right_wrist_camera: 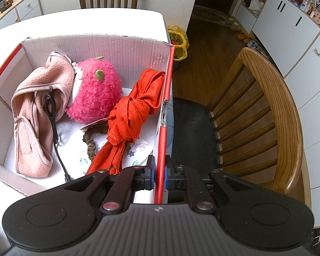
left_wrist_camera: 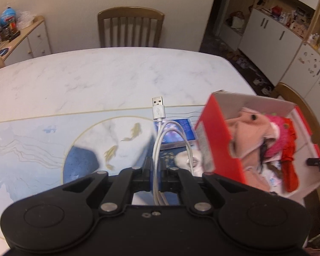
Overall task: Organize objects
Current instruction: 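Carry the white cable into the box and open the left gripper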
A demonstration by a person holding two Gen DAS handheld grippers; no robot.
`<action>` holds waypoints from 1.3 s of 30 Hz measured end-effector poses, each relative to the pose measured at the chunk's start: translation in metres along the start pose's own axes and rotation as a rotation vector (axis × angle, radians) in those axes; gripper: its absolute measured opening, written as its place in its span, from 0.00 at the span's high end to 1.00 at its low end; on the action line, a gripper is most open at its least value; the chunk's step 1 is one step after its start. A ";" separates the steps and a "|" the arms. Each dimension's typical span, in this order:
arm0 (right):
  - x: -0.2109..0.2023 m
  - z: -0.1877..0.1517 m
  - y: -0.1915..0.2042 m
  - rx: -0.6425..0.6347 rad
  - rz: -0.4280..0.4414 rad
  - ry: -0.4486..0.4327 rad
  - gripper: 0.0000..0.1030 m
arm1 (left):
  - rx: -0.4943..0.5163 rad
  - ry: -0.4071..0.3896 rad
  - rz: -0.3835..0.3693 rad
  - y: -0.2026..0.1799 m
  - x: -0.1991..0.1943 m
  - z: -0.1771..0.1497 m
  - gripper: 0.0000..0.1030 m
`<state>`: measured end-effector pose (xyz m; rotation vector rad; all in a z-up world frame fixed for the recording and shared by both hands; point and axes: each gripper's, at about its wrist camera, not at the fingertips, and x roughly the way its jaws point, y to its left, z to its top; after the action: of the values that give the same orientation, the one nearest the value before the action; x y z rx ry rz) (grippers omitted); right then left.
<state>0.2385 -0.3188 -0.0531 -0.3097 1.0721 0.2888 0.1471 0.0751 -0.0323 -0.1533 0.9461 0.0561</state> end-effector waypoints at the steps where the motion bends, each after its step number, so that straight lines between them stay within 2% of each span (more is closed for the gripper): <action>1: 0.000 0.000 0.000 0.000 0.000 0.000 0.92 | 0.006 -0.001 -0.007 -0.003 -0.004 0.003 0.99; 10: 0.000 0.000 0.000 -0.001 0.000 0.000 0.92 | 0.043 -0.091 -0.107 -0.029 -0.043 0.032 0.99; 15: 0.000 0.000 0.000 -0.002 -0.001 0.000 0.92 | 0.104 -0.106 -0.169 -0.060 -0.044 0.043 0.99; 20: 0.000 0.000 0.000 -0.002 -0.001 0.000 0.92 | 0.168 -0.099 -0.219 -0.098 -0.030 0.045 0.99; 27: 0.000 0.000 0.000 -0.002 -0.001 0.000 0.92 | 0.233 -0.046 -0.289 -0.140 -0.001 0.041 0.99; 39: 0.000 0.000 0.000 -0.002 0.000 -0.001 0.92 | 0.337 0.034 -0.325 -0.192 0.038 0.025 0.99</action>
<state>0.2384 -0.3188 -0.0529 -0.3115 1.0712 0.2901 0.2116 -0.1111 -0.0281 0.0056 0.9410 -0.4045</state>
